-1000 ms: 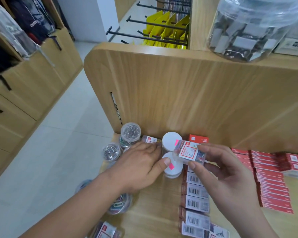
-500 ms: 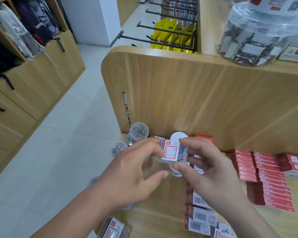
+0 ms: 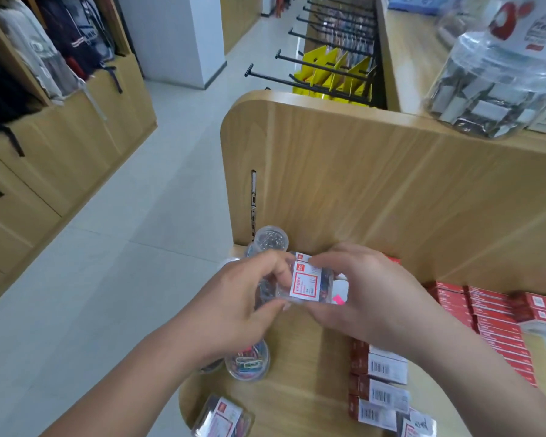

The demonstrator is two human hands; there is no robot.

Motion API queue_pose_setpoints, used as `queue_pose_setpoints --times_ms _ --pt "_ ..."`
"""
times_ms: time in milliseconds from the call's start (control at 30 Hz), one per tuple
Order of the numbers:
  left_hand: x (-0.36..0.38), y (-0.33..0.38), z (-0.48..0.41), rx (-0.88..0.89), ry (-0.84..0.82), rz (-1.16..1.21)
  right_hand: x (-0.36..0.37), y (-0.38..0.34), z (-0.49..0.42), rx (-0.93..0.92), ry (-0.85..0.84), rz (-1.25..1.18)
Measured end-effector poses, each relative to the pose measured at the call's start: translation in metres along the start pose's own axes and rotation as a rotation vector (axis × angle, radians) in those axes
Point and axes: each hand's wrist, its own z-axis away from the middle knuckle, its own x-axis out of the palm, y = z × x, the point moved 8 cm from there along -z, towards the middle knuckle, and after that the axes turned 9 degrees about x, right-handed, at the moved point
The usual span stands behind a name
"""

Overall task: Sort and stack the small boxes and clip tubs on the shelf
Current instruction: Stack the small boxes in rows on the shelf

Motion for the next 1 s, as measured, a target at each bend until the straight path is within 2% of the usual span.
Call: queue_pose_setpoints --times_ms 100,167,267,400,667,833,1000 --pt "-0.016 -0.01 0.004 -0.026 0.161 -0.041 -0.004 0.005 -0.013 0.037 0.08 0.012" --pt "-0.029 -0.02 0.011 -0.048 0.281 -0.07 0.002 0.009 -0.024 0.029 0.168 0.129" --pt "-0.036 -0.032 0.025 -0.1 0.34 -0.125 0.024 0.021 -0.038 0.054 0.254 0.294" --pt "-0.036 -0.04 0.031 -0.084 0.327 -0.096 0.046 0.032 -0.047 0.093 0.336 0.346" --pt "-0.034 -0.049 0.036 -0.055 0.283 -0.091 0.064 0.026 -0.054 0.086 0.368 0.461" --pt "-0.037 -0.059 0.043 -0.019 0.279 -0.216 0.079 0.032 -0.054 0.174 0.361 0.583" --pt "-0.049 -0.073 0.061 -0.085 0.291 -0.197 0.066 0.02 -0.053 0.19 0.363 0.556"
